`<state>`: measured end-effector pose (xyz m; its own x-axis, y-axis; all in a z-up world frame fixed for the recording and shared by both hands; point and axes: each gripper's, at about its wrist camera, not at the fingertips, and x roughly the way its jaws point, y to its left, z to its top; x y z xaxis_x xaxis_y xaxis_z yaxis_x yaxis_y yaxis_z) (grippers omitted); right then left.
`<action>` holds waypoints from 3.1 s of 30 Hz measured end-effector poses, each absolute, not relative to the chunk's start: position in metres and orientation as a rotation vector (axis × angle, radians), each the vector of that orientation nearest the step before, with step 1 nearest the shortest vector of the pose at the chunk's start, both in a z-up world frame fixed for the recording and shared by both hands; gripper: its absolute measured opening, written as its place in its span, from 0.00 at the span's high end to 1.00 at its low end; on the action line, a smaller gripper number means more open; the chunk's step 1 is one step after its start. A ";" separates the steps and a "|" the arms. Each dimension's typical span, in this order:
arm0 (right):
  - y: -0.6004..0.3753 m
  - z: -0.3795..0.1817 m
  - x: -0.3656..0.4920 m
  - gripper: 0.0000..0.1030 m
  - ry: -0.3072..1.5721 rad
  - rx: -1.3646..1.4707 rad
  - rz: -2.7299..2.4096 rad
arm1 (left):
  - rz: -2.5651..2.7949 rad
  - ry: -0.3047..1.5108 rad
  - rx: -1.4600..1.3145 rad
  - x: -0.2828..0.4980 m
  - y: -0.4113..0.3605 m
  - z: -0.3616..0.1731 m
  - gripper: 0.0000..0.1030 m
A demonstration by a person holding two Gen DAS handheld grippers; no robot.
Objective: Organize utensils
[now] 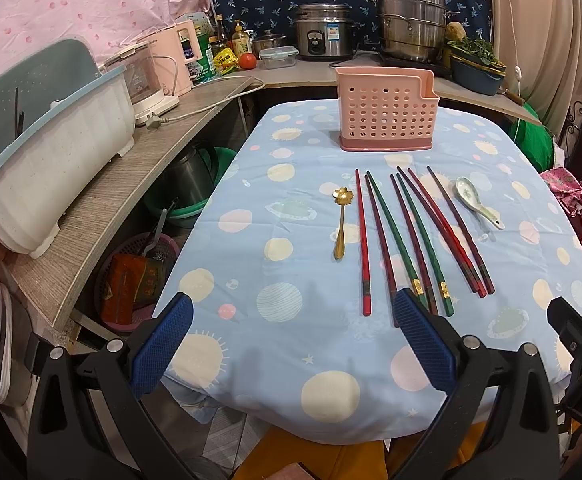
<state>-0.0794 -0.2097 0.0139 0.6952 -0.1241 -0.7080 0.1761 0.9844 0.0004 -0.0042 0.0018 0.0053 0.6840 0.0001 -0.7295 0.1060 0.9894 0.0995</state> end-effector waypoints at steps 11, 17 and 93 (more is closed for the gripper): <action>-0.210 0.012 -0.076 0.06 0.795 0.073 -0.166 | -0.065 0.833 0.121 -0.001 0.004 0.001 0.07; -0.215 0.008 -0.070 0.06 0.810 0.086 -0.167 | -0.066 0.853 0.116 0.006 0.005 -0.003 0.07; -0.299 -0.047 0.065 0.92 0.886 0.283 -0.113 | -0.168 0.996 -0.029 0.128 0.002 -0.052 0.99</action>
<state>0.0650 -0.2990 -0.0472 0.6298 0.0191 -0.7765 0.2136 0.9569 0.1968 0.1279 0.0021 -0.0517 0.5322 -0.1538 -0.8325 0.1271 0.9867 -0.1011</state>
